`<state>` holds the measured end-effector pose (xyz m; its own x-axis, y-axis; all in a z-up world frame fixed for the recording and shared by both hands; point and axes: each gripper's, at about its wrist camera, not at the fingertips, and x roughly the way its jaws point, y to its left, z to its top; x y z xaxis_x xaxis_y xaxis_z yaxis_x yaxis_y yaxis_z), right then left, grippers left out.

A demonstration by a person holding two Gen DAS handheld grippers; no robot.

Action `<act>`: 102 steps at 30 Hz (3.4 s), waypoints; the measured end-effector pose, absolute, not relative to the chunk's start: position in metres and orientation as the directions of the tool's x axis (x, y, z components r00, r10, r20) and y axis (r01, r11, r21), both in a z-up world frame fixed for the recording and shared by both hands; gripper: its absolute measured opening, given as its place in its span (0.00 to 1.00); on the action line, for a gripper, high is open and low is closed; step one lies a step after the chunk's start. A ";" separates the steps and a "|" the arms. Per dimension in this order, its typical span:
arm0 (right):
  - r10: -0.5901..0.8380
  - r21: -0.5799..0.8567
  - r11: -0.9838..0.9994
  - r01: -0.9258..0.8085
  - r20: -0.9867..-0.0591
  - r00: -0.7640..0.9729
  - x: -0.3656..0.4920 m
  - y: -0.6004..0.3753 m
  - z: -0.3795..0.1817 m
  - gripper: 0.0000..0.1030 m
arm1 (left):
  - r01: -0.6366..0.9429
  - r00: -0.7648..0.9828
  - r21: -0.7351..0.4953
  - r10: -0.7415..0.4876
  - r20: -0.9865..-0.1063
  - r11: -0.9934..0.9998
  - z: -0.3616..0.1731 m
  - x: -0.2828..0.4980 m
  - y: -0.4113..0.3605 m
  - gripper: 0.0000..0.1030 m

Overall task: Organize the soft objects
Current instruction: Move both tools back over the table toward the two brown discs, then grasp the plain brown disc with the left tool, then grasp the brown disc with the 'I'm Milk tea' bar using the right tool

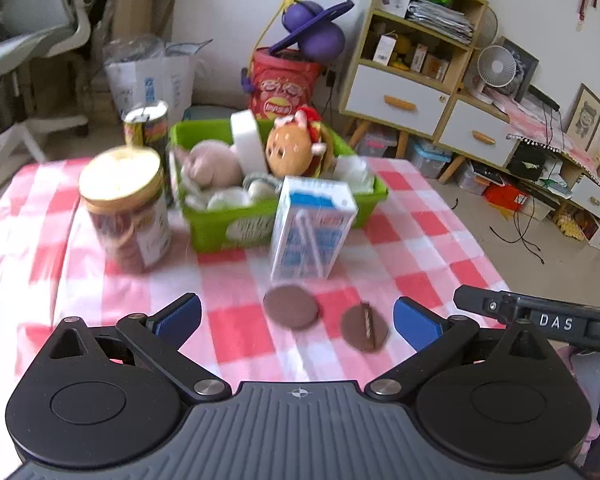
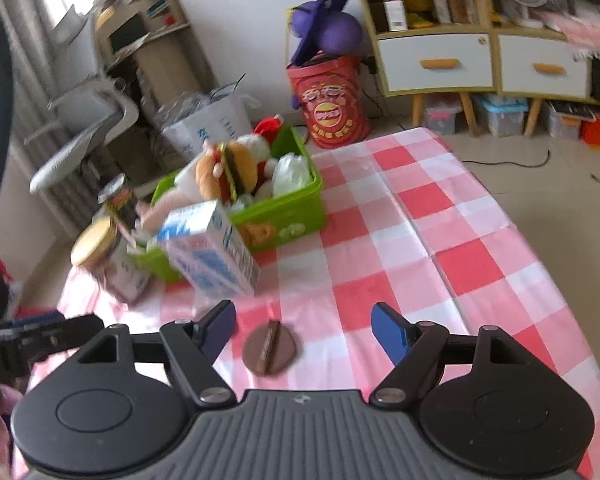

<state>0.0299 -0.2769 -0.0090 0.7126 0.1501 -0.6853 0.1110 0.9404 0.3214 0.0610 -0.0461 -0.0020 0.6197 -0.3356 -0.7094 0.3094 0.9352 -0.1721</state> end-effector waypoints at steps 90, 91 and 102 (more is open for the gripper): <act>0.085 0.033 0.996 -0.086 -0.692 0.717 0.069 -0.184 -0.096 0.26 | 0.060 0.665 -0.030 -0.062 -0.744 0.998 -0.101 0.091 0.012 0.47; 0.086 0.034 0.996 -0.086 -0.693 0.716 0.069 -0.184 -0.096 0.26 | 0.058 0.665 -0.033 -0.063 -0.745 0.998 -0.101 0.091 0.013 0.46; 0.159 0.169 0.984 -0.053 -0.714 0.681 0.070 -0.194 -0.086 0.23 | 0.033 0.656 -0.100 -0.097 -0.749 0.994 -0.092 0.090 0.022 0.43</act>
